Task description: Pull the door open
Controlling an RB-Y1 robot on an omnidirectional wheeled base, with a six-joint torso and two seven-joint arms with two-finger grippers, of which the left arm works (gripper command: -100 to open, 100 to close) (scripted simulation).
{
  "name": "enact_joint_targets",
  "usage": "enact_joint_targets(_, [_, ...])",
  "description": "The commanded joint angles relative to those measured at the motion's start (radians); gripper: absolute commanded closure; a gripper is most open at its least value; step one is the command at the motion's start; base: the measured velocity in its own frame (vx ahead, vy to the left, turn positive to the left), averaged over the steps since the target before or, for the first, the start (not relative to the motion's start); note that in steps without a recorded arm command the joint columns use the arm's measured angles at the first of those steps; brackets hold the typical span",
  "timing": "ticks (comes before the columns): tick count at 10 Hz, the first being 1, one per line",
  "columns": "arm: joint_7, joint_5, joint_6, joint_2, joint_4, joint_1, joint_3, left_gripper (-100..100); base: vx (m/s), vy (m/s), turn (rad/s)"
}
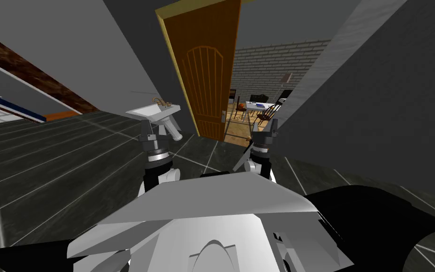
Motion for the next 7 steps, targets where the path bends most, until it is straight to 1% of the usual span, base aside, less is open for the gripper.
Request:
enact_joint_targets(1, [-0.004,0.003,0.001,0.008,0.024,-0.014,0.015,-100,0.094,-0.032,-0.202])
enact_joint_targets(2, [-0.008,0.006,0.001,0.015,0.047,-0.027,0.030,-100,0.036,0.007,-0.298])
enact_joint_targets(3, [-0.011,0.007,0.002,0.019,0.059,-0.035,0.038,-100,0.025,0.022,-0.216])
enact_joint_targets(4, [-0.016,0.011,0.002,0.026,0.087,-0.051,0.055,-100,0.033,0.015,-0.289])
enact_joint_targets(5, [-0.019,0.013,0.003,0.031,0.105,-0.062,0.067,-100,0.042,0.017,-0.219])
enact_joint_targets(6, [-0.025,0.017,0.004,0.040,0.141,-0.083,0.090,-100,0.052,0.015,-0.315])
enact_joint_targets(7, [-0.029,0.020,0.005,0.044,0.161,-0.094,0.102,-100,0.057,0.020,-0.218])
